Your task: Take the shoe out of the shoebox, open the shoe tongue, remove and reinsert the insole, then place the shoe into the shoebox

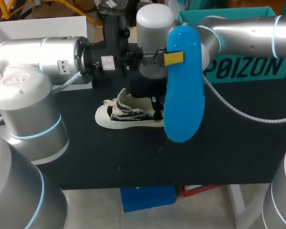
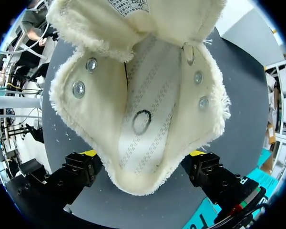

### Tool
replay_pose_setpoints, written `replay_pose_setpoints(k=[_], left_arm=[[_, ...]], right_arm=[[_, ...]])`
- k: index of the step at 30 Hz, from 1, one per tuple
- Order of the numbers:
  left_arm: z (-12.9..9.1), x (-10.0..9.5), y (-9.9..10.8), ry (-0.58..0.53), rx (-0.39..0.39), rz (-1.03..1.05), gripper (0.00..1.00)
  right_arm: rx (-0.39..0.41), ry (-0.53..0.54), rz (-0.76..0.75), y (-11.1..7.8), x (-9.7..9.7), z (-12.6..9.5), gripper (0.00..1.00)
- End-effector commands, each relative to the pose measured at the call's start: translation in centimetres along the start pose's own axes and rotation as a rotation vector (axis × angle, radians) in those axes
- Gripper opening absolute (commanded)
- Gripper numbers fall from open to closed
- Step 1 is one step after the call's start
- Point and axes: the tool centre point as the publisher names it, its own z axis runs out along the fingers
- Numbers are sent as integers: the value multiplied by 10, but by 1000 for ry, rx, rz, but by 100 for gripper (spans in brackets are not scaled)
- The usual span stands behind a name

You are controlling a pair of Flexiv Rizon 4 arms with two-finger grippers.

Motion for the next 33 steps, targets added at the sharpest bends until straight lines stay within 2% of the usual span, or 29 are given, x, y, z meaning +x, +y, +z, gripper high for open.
replay_pose_setpoints(k=[1,3,9,22,29,33], left_arm=[[2,0,1,-5,0,0,0],[2,0,1,-5,0,0,0],[2,0,1,-5,0,0,0],[2,0,1,-5,0,0,0],[2,0,1,-5,0,0,0],[2,0,1,-5,0,0,0]], right_arm=[[-9,-2,4,-8,4,-5,100],[-44,-9,-3,-10,5,-6,100],[-225,-25,-112,-7,8,-12,100],[-360,-24,-73,-7,8,-17,100],[-492,-33,23,-13,10,-11,100],[-534,-29,54,-15,10,-5,100]])
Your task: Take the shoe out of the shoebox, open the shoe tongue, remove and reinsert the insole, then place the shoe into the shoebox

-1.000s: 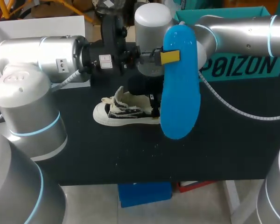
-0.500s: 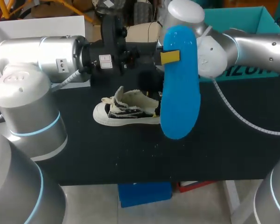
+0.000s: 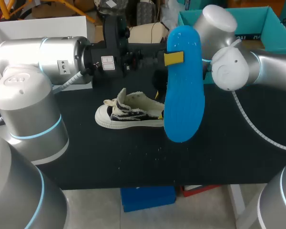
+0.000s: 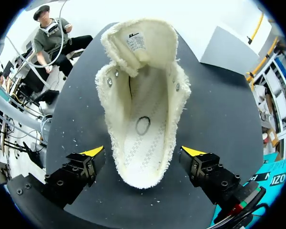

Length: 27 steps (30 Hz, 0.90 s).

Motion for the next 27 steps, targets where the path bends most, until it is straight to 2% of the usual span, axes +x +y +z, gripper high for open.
replay_pose_setpoints(k=[1,17,27], left_arm=[[2,0,1,-5,0,0,0],[2,0,1,-5,0,0,0],[2,0,1,-5,0,0,0]], right_arm=[[-105,-10,15,-8,4,5,100],[-295,-23,90,-23,-1,16,100],[-341,-23,110,-31,-3,25,100]])
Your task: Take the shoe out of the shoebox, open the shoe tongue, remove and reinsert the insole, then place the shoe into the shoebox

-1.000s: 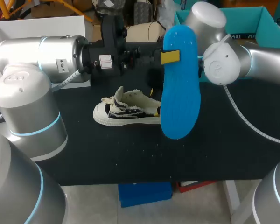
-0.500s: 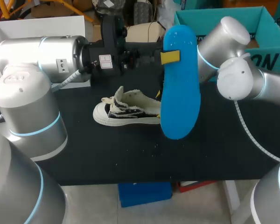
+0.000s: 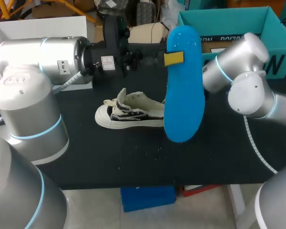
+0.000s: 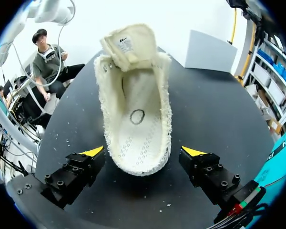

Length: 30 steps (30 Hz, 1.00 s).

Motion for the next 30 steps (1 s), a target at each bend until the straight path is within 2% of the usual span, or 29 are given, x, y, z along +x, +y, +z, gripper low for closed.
replay_pose_setpoints(k=[1,11,15,18,22,25,28,30], left_arm=[[2,0,1,-5,0,0,0],[2,0,1,-5,0,0,0],[2,0,1,-5,0,0,0],[2,0,1,-5,0,0,0],[2,0,1,-5,0,0,0],[2,0,1,-5,0,0,0],[2,0,1,-5,0,0,0],[2,0,1,-5,0,0,0]], right_arm=[[-43,1,7,-5,-2,4,100],[-80,2,29,-12,-2,5,100],[-58,6,31,-13,-2,5,100],[33,13,20,-15,-3,-6,100],[232,46,-27,-15,-8,-22,100],[320,26,-37,-11,-12,-33,100],[477,26,-74,-3,-15,-36,100],[529,6,-67,4,-18,-36,100]])
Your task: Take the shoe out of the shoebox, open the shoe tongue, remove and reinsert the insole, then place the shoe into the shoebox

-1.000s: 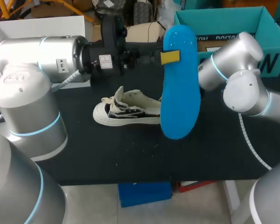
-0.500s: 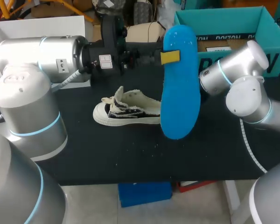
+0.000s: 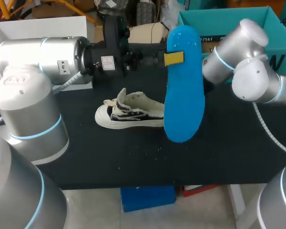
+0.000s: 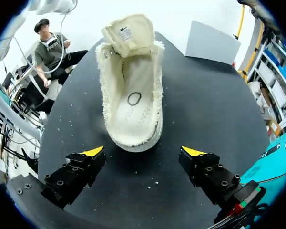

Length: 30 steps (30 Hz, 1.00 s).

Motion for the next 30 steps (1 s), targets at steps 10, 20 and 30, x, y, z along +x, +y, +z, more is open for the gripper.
replay_pose_setpoints(k=[10,20,30], left_arm=[[2,0,1,-5,0,0,0],[2,0,1,-5,0,0,0],[2,0,1,-5,0,0,0]], right_arm=[[615,-56,43,49,-17,6,85],[698,-49,15,81,-27,22,89],[697,-29,12,99,-35,36,87]])
